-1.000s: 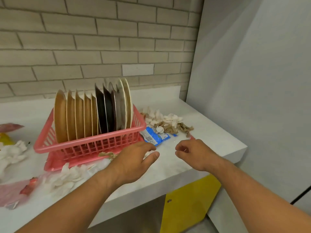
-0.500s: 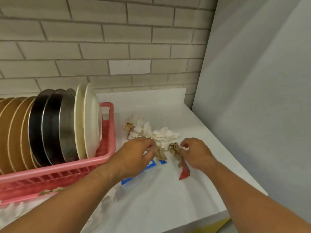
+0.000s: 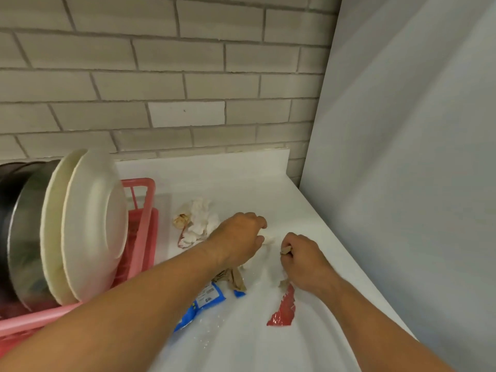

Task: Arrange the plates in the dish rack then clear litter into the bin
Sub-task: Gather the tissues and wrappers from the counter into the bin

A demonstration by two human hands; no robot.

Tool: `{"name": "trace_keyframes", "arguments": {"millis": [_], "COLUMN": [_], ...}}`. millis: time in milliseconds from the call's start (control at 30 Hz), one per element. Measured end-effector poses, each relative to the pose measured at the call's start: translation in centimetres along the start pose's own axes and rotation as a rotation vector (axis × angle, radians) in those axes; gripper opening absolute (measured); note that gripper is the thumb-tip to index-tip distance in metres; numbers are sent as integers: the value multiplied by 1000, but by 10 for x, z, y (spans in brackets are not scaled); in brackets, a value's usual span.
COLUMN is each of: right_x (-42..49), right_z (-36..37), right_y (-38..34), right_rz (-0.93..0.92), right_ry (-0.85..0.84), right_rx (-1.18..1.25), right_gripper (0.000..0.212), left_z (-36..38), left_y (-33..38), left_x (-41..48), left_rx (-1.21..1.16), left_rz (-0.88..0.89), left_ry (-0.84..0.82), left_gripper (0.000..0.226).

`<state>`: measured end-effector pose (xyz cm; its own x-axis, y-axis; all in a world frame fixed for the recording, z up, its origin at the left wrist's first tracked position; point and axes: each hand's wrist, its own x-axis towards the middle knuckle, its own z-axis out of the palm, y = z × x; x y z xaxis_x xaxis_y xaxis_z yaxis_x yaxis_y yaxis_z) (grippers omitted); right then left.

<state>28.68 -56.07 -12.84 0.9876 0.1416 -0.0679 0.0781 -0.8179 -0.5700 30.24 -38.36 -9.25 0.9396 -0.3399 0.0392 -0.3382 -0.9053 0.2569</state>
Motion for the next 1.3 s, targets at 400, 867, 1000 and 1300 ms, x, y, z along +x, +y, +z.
{"name": "trace_keyframes", "arguments": {"millis": [400, 867, 1000, 1300], "right_x": [4, 52, 53, 45], "right_z": [-25, 4, 9, 8], "right_y": [21, -26, -28, -12], "right_rz": [122, -69, -30, -2], "right_ry": [59, -104, -261, -280], "right_rx": [395, -79, -188, -15], "right_gripper": [20, 23, 35, 20], "left_z": [49, -53, -52, -42], "left_y": [2, -28, -43, -35], "left_x": [48, 23, 13, 19], "left_rx": [302, -265, -163, 59], "left_rz": [-57, -236, -275, -301], "left_ry": [-211, 138, 145, 4], "left_gripper": [38, 15, 17, 33]}}
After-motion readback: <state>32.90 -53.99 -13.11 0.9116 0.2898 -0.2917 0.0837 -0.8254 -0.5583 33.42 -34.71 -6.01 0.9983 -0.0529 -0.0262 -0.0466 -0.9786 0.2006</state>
